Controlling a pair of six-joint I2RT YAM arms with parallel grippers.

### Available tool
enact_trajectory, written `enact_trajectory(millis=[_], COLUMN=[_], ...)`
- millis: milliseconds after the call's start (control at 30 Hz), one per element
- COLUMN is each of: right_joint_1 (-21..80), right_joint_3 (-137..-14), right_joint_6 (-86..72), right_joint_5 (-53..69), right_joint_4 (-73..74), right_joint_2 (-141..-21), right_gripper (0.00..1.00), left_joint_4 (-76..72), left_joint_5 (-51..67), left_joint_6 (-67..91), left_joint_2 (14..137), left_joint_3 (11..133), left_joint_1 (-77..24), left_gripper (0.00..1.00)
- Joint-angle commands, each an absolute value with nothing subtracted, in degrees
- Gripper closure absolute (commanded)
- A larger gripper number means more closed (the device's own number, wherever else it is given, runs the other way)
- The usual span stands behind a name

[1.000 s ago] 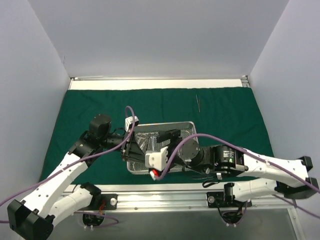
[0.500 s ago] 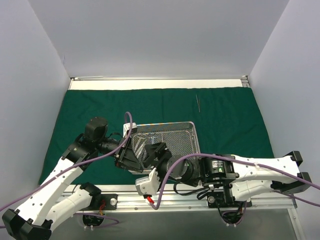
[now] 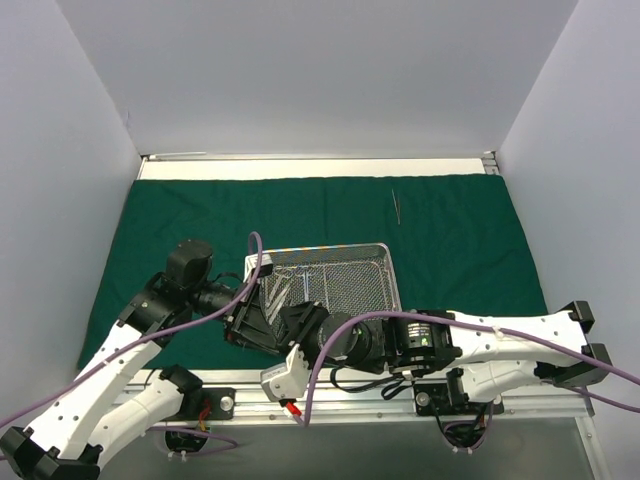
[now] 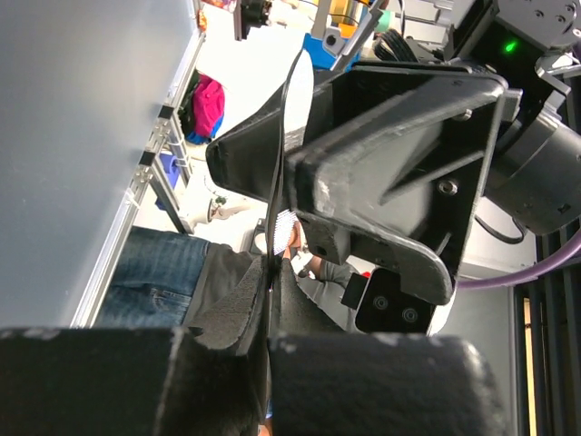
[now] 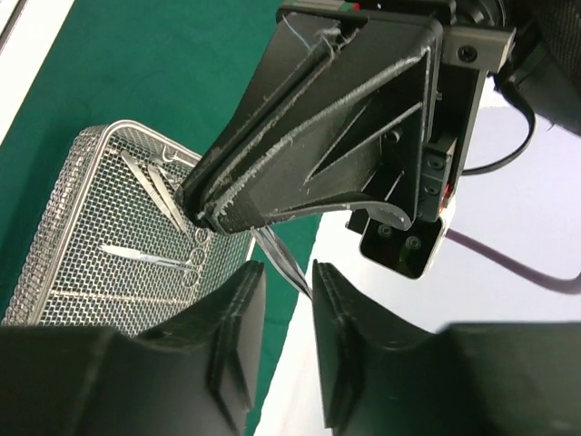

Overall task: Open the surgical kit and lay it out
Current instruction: Place the medical item in the surgical kit.

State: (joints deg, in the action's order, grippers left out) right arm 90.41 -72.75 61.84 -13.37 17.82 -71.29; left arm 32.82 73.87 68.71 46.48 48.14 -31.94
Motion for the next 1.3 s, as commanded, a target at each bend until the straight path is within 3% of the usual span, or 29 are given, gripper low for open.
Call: enact_trajectory(millis=[0,200,267,400,433,600,700,733,833,1000,1100,1267], right_joint_1=[90.3,90.0,89.5,86.8,86.3,80.4,72.8,70.2,56.9,37.1,28.0,20.3], right_joint_3=[-75.4,-75.6,-75.4,-74.7,-74.6,-71.4,-69.0,-68.4,-66.4,-72.5,-85.7,-114.2], right_joint_6=[62.6,62.7,62.4,59.0,58.2,51.4,46.2,44.5,32.9,-0.1,-11.0,-10.8], right_joint_5=[-13.1,-12.7,-12.6,-10.1,-9.8,-6.0,-1.9,-0.8,1.8,-4.2,-6.1,-7.7], right_joint_4=[17.0,16.0,15.6,15.1,15.8,16.9,18.5,18.7,14.4,11.1,19.7,38.3], right_joint_2=[-71.7,-72.7,-72.9,-72.1,-72.0,-69.4,-67.9,-67.4,-66.5,-75.5,-88.9,-113.2], right_gripper=[0.73,1.0,1.0,1.0,1.0,1.0,1.0,1.0,1.0,1.0,1.0,1.0], left_joint_4=[29.2,28.6,27.9,27.8,29.2,29.1,33.6,41.1,61.7,71.8,70.1,70.8], left_joint_5=[75.1,75.5,75.5,74.6,74.3,70.9,69.1,65.6,53.1,29.9,27.5,26.2], left_joint_6=[71.3,71.6,72.2,70.2,69.2,66.4,58.8,55.0,37.8,29.8,29.5,28.5], left_joint_2=[44.9,45.2,45.4,45.9,46.0,46.3,47.6,49.2,54.9,61.3,62.0,63.9], left_joint_3=[48.5,48.4,48.5,49.0,49.1,50.4,53.9,55.5,65.0,78.0,80.2,80.5], left_joint_1=[-32.2,-32.2,-32.3,-31.3,-30.8,-25.5,-20.5,-16.7,-7.9,-6.9,-7.0,-7.5], left_gripper=[0.98,0.98,0.97,0.48,0.41,0.28,0.25,0.14,0.12,0.07,0.07,0.07])
